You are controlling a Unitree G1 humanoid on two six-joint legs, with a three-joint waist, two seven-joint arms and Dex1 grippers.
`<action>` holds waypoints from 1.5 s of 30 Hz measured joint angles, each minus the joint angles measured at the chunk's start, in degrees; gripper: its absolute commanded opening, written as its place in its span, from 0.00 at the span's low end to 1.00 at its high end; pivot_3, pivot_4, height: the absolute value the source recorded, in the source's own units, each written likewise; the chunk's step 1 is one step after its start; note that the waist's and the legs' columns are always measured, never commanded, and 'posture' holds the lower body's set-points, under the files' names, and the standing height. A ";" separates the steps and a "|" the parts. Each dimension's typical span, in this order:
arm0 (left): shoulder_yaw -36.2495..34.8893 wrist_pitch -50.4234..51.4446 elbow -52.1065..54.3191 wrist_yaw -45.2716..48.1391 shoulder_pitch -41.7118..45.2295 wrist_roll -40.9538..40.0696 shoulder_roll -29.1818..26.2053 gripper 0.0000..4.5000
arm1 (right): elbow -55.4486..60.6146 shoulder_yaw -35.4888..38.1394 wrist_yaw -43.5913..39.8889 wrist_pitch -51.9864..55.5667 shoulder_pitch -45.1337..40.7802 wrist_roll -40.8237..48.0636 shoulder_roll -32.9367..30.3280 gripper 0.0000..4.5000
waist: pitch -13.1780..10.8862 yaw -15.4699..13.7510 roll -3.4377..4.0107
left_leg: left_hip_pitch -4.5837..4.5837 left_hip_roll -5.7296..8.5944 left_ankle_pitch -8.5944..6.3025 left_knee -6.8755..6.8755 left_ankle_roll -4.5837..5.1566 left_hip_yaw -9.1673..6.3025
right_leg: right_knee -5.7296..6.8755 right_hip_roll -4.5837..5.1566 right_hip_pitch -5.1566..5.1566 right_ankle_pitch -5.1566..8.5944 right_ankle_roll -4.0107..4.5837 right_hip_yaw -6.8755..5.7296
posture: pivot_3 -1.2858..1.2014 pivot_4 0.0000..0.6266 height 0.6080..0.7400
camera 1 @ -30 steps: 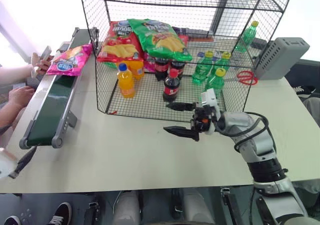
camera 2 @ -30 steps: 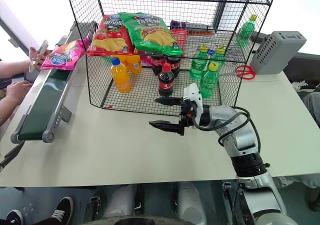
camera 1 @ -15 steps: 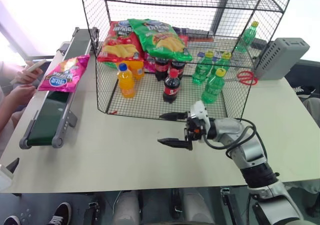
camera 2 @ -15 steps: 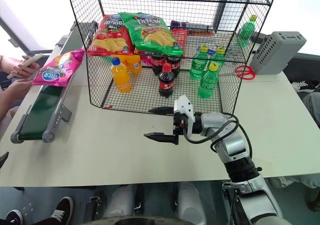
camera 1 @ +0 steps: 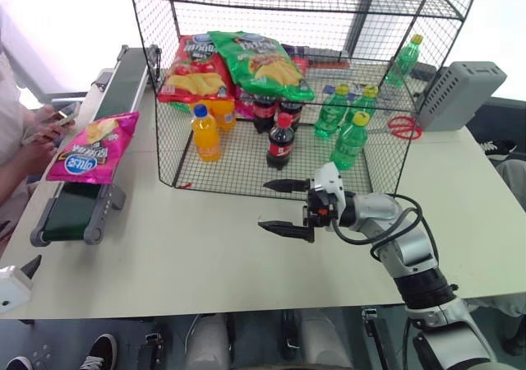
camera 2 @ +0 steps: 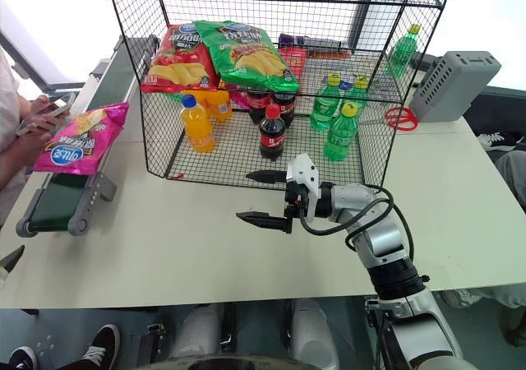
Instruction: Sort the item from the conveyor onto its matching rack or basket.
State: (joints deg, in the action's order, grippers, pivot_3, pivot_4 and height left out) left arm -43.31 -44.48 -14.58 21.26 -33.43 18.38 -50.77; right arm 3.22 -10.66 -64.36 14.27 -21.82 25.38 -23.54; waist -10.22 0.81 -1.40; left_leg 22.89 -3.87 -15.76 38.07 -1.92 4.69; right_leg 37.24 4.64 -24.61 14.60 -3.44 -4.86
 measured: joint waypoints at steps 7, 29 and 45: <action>2.55 0.45 -0.15 -0.21 0.78 -0.01 -0.55 1.00 | 0.68 0.00 0.92 0.30 0.00 -0.03 -0.10 0.99 | 0.00 0.00 -0.01 | 0.00 0.00 0.00 0.00 0.00 0.00 | 0.00 0.00 0.00 0.00 0.00 0.00 | 0.52 0.24 1.00; 9.18 1.89 -0.52 -0.04 5.93 -0.39 -1.86 0.89 | 1.71 0.00 2.39 0.56 0.00 -0.44 -0.75 1.00 | 0.01 -0.02 -0.01 | 0.00 0.01 0.00 0.00 0.00 0.01 | 0.01 -0.01 0.00 -0.01 -0.01 0.00 | 0.52 0.24 1.00; 8.67 10.00 5.55 8.09 8.92 -22.59 -0.51 0.01 | 1.76 -0.02 3.09 0.35 -0.49 -0.91 -0.56 1.00 | 0.01 -0.08 -0.02 | 0.00 0.01 0.00 0.01 0.00 -0.02 | 0.02 0.00 0.02 -0.01 -0.01 0.00 | 0.52 0.24 1.00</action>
State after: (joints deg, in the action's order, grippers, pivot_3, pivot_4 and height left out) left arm -34.64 -34.48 -9.03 29.35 -24.51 -4.21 -51.29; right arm 4.98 -10.67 -61.27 14.62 -22.30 24.46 -24.09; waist -10.21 0.73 -1.42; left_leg 22.89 -3.86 -15.76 38.07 -1.92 4.67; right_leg 37.26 4.64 -24.59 14.59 -3.46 -4.86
